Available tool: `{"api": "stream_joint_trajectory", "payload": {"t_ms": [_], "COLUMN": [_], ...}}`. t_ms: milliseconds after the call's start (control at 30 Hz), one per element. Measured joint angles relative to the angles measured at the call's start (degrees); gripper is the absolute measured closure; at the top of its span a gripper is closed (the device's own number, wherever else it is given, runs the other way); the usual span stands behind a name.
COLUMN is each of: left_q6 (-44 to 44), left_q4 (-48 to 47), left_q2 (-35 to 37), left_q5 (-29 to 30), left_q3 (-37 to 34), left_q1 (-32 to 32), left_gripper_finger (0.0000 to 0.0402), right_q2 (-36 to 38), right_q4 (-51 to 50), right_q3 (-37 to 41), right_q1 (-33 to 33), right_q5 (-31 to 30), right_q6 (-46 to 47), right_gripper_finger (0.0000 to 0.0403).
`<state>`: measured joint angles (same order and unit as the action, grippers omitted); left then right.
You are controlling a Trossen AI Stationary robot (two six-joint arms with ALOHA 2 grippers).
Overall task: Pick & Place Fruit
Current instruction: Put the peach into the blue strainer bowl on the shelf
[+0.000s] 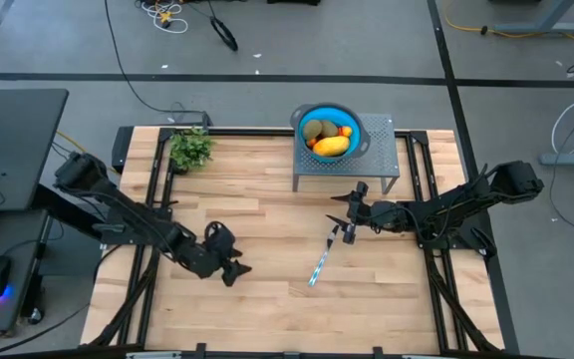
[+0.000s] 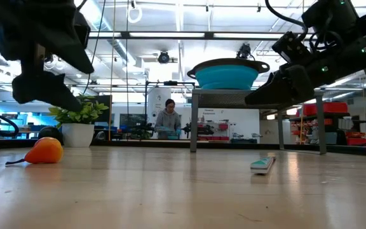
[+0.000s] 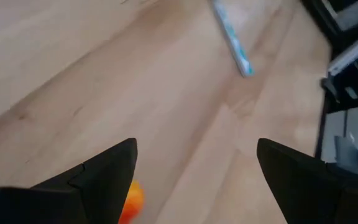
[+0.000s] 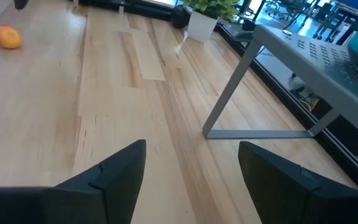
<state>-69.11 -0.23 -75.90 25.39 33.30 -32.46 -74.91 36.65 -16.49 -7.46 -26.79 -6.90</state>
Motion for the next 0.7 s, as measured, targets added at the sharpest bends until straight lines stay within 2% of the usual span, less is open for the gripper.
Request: {"api": "stream_joint_trajectory", "payload": {"t_ms": [200, 367, 433, 700], "left_q6": [-1.9, -4.2, -5.6, -7.5], "left_q4": [-3.3, -21.8, -26.1, -25.8], "left_q2": [0.0, 0.0, 0.0, -2.3], "left_q5": [-4.2, -5.6, -5.0, -4.9], "left_q3": [1.1, 7.1, 8.7, 9.7], "left_q1": [1.2, 1.5, 1.5, 1.4], "left_gripper_finger": [0.0058, 0.0066, 0.0074, 0.0098], "right_q2": [0.0, 0.0, 0.0, 0.0], "right_q4": [0.8, 0.8, 0.8, 0.1], "right_q3": [0.0, 0.0, 0.0, 0.0], "right_q1": [0.0, 0.0, 0.0, 0.0], "right_q5": [-0.1, -0.1, -0.1, 0.0], "right_q6": [-0.5, -0.5, -0.5, 0.0], "right_gripper_finger": [0.0135, 0.0135, 0.0135, 0.0135]}}
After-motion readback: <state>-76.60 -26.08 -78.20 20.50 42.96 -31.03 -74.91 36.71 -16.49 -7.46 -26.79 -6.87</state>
